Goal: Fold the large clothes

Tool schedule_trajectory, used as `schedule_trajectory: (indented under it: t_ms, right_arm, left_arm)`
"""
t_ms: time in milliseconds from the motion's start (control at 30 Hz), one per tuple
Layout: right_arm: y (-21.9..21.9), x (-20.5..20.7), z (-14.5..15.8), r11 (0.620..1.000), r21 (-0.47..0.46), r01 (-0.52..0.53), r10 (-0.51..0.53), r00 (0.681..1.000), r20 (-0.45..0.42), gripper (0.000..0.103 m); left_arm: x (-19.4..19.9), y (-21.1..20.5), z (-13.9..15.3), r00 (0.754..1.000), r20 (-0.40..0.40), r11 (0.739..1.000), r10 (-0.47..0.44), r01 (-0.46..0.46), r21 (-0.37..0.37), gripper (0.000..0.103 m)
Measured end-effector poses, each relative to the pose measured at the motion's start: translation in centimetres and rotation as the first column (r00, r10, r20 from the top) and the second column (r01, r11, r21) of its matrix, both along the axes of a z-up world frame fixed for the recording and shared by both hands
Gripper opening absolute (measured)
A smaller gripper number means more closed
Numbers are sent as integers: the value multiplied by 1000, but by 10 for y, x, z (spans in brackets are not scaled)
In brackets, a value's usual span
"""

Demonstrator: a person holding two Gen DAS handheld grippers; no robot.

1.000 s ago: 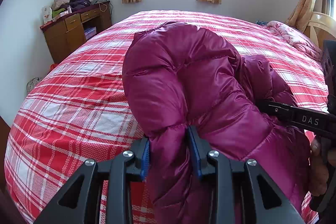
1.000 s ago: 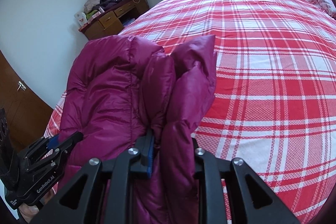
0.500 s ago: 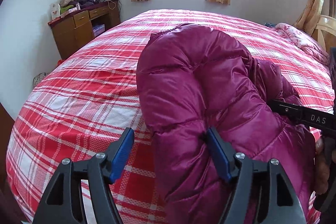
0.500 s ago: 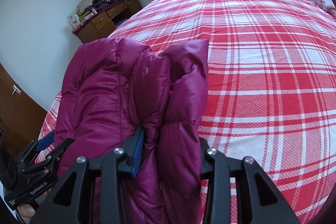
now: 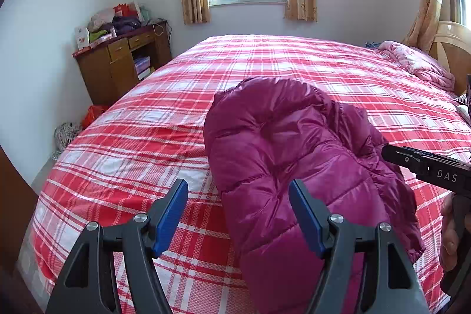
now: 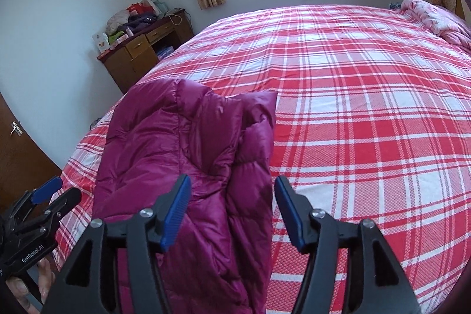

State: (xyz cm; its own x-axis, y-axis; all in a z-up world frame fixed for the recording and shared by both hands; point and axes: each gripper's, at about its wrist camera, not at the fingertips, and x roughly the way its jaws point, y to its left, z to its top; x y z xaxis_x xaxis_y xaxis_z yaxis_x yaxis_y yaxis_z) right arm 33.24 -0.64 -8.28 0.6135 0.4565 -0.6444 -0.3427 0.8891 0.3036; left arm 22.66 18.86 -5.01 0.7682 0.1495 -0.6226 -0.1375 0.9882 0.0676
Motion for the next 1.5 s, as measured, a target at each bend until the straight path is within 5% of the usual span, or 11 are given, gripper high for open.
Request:
schedule_trajectory:
  t_ms: [500, 1500]
  right_arm:
    - [11, -69, 65, 999, -34, -3, 11, 972, 234, 81]
    - [5, -86, 69, 999, -37, 6, 4, 965, 262, 86]
  left_arm:
    - [-33, -11, 46, 992, 125, 1000, -24, 24, -1, 78]
    - [-40, -10, 54, 989, 148, 1000, -22, 22, 0, 79]
